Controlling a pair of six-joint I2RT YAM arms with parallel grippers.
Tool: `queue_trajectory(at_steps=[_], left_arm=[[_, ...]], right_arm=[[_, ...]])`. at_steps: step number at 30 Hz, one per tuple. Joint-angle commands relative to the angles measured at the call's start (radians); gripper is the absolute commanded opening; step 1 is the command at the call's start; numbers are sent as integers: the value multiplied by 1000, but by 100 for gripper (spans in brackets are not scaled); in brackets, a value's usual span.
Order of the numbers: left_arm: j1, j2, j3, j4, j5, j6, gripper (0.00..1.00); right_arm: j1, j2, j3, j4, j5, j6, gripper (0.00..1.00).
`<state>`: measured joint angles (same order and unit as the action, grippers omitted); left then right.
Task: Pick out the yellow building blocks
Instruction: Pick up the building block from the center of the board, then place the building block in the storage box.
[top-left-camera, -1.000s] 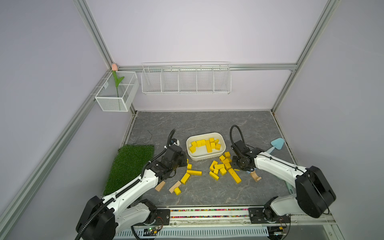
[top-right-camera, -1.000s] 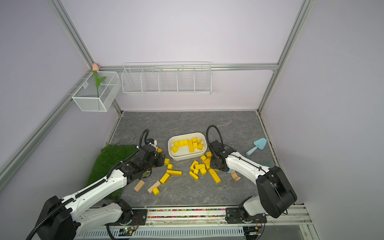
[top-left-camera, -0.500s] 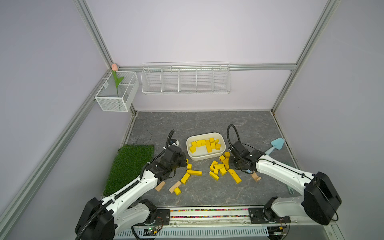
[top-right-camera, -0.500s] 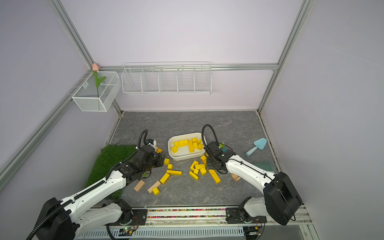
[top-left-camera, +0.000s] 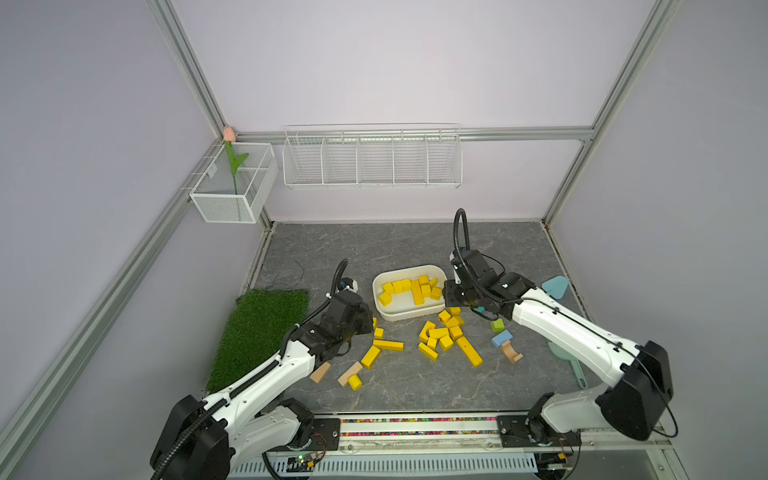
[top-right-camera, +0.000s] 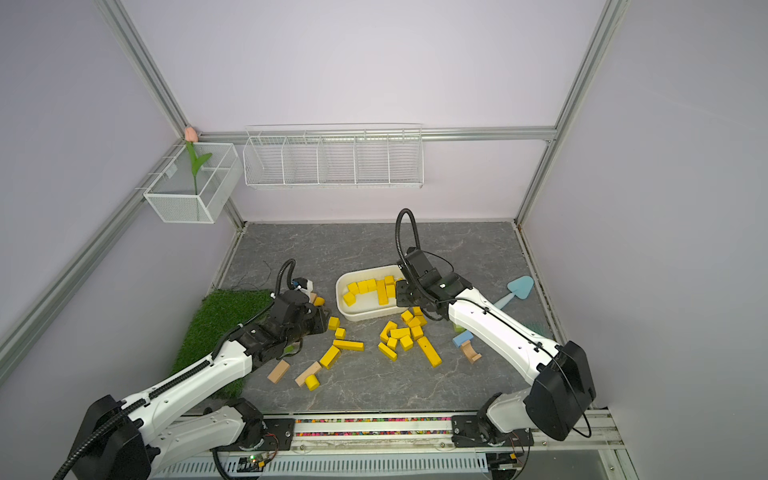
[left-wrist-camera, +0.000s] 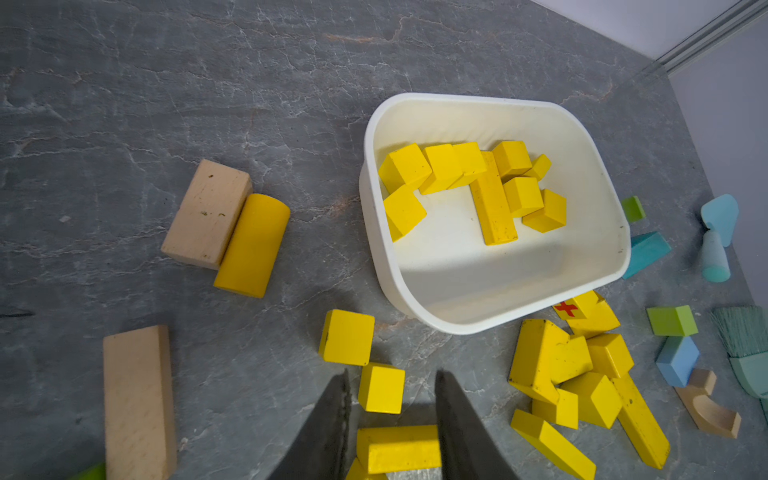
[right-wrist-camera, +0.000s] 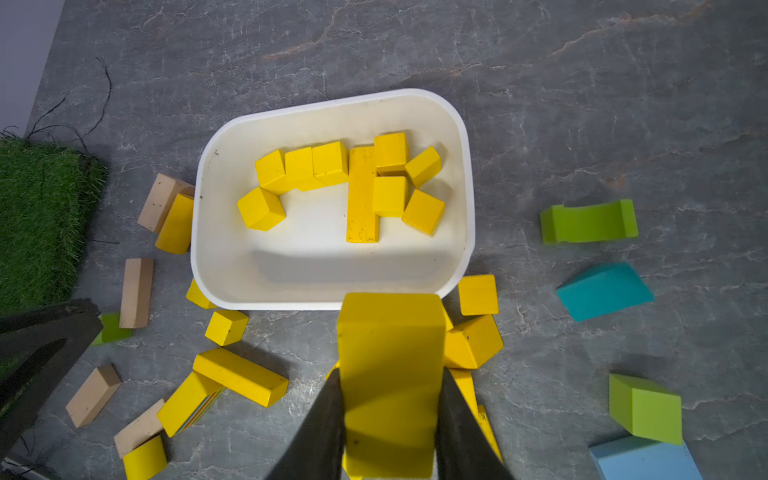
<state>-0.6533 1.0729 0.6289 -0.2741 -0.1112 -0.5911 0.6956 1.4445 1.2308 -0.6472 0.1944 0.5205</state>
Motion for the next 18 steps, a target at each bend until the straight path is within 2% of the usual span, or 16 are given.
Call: queue_trajectory(at_steps=[1, 9, 18], left_arm=[[10, -24, -18, 22, 1, -10, 37], [48, -48, -46, 47, 50, -10, 37], [67, -58, -63, 72, 78, -10, 38]], right_arm=[[3, 74, 55, -46, -13, -33, 7], [3, 252, 195, -62, -35, -20, 7], [3, 371, 304, -80, -71, -5, 7]])
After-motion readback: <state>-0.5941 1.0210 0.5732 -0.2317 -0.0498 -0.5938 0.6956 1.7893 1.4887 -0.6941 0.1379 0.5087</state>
